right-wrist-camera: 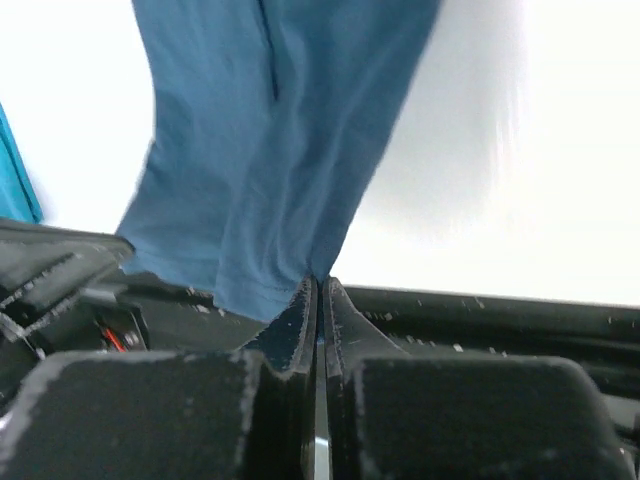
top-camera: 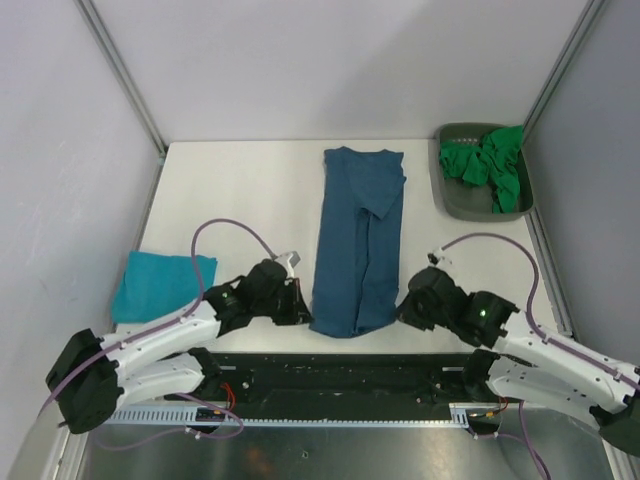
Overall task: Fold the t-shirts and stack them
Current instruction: Grab the bottom of the folded rectangular tshirt with both arms, then fold the folded rectangular tshirt in 1/3 of the way
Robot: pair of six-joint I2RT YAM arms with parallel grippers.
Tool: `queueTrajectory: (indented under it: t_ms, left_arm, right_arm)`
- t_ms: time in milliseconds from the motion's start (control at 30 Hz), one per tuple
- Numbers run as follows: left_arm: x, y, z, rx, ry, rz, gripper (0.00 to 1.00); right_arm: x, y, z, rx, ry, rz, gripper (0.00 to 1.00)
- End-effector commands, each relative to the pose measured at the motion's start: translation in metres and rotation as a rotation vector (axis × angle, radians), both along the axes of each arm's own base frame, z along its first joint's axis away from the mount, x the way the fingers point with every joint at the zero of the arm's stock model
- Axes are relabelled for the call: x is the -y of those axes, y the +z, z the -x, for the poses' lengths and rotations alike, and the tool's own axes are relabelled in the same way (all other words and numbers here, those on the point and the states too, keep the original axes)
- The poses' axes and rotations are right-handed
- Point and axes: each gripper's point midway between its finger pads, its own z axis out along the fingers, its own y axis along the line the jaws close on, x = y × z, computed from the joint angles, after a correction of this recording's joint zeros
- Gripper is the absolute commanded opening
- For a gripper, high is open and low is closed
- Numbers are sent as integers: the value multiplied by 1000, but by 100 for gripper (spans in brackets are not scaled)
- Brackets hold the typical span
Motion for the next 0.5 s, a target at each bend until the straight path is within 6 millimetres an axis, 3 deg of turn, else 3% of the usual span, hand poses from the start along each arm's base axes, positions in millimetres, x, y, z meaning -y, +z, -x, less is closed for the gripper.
queueTrajectory:
  t_ms: [0, 267, 467]
  left_arm:
    - [18, 43, -50, 104, 61, 35, 0]
    - [42, 80, -149, 188, 141, 16, 0]
    - [57, 79, -227, 188, 175, 11, 0]
  right_arm:
    - [7, 33, -54, 135, -31, 127, 0]
    - [14, 46, -161, 188, -62, 246, 0]
    - [24, 51, -235, 228, -104, 256, 0]
